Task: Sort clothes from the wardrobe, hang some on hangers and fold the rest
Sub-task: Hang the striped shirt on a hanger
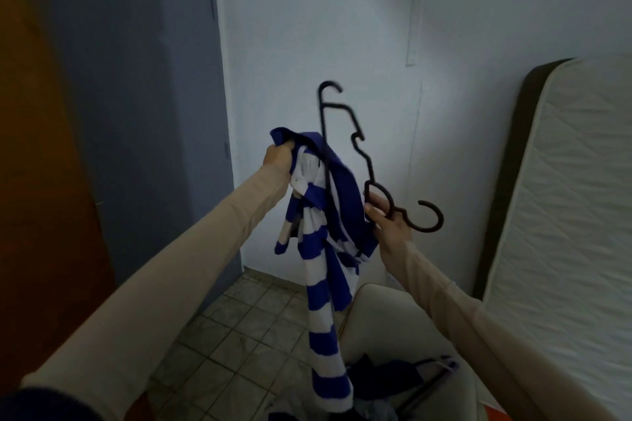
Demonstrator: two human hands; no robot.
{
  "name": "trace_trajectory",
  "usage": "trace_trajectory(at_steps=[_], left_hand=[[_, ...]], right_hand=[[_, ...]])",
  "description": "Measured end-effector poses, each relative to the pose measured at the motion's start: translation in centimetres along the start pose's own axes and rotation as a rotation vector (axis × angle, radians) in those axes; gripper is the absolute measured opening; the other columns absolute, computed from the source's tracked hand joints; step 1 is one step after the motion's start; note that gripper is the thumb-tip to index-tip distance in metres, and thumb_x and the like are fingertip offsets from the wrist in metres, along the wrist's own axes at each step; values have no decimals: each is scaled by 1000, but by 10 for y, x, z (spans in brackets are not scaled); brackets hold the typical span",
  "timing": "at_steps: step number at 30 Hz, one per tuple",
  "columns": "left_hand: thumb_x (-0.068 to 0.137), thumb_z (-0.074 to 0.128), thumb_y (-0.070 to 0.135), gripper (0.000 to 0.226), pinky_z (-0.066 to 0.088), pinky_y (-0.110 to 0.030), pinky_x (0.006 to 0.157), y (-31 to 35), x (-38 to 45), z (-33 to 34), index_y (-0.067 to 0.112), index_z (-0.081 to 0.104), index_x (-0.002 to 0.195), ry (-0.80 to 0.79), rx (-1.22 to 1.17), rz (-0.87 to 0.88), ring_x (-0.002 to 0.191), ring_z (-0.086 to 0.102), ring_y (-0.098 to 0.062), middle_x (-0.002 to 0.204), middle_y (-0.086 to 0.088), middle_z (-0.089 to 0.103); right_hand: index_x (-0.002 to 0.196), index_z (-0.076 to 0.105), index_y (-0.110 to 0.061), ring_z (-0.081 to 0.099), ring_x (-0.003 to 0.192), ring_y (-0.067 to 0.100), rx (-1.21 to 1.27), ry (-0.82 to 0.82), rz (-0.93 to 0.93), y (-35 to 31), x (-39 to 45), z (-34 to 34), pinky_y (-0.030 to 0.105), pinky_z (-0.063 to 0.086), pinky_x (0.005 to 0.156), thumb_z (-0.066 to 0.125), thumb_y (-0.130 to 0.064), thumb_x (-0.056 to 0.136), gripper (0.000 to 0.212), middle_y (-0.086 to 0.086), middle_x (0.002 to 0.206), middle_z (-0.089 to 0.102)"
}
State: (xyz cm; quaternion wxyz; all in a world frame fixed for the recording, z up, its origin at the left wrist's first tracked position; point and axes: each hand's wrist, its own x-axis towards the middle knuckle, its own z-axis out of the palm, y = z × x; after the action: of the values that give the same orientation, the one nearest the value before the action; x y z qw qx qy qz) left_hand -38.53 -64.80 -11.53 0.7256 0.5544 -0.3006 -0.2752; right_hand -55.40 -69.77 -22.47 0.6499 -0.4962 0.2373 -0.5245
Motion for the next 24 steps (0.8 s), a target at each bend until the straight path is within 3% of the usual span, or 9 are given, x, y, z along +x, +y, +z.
trace_trajectory(at_steps=[2,5,10,12,16,18,20,22,24], left_hand=[[99,43,16,31,46,-28,71,-1,-3,5,-3,51,123,-40,37,-13,76,53,-22,97,-13,59],[100,41,18,24,45,-26,68,1,-13,12,1,57,109,-78,56,-12,80,53,-23,87,-7,56],[100,40,15,24,48,-27,68,7,-13,7,6,56,85,-106,-139,-34,71,55,-17,81,-7,57],[100,40,16,23,49,-31,77,6,-14,2,2,58,99,-86,-91,-28,83,58,-24,96,-12,60],[101,39,23,41,43,-35,93,2,-16,-5,-1,42,135,-52,75,-41,120,50,-32,130,-19,52],[101,39,24,38,46,-34,84,1,-20,-2,-1,49,126,-110,165,-53,103,57,-30,113,-16,59],[99,44,24,26,46,-30,67,2,-27,2,4,60,94,-142,137,-99,72,55,-21,83,-9,59],[96,49,23,25,44,-29,60,6,-32,4,11,55,75,-145,49,-142,64,51,-18,72,-6,55],[95,49,21,24,45,-28,60,14,-33,2,12,55,74,-158,1,-110,64,52,-17,73,-6,56]], right_hand=[[109,62,-10,61,84,8,132,-16,36,-4,-1,8,19,54,64,54,-4,91,21,-2,94,65],[105,62,-13,58,90,10,151,-26,42,-3,-1,14,29,50,84,54,-4,91,19,-3,96,63],[105,62,-15,59,92,9,4,-74,25,21,-11,4,21,52,71,53,-2,91,22,-4,97,65],[109,60,-12,59,94,13,8,-97,45,25,-12,-1,23,53,71,53,-2,90,22,-2,98,65],[99,62,-14,60,82,11,196,-107,76,23,-9,5,23,54,74,47,0,93,22,-3,79,68],[98,62,-15,61,83,11,242,-151,78,25,-10,16,23,53,78,47,1,93,23,-4,75,70],[101,62,-15,62,89,11,245,-171,91,33,-12,26,22,54,78,49,0,92,22,-2,85,71],[103,61,-15,62,91,10,263,-146,110,40,-14,33,20,55,72,51,-1,91,21,0,94,68],[101,62,-16,63,90,10,237,-123,116,45,-15,32,18,55,67,53,-2,91,20,1,96,67]])
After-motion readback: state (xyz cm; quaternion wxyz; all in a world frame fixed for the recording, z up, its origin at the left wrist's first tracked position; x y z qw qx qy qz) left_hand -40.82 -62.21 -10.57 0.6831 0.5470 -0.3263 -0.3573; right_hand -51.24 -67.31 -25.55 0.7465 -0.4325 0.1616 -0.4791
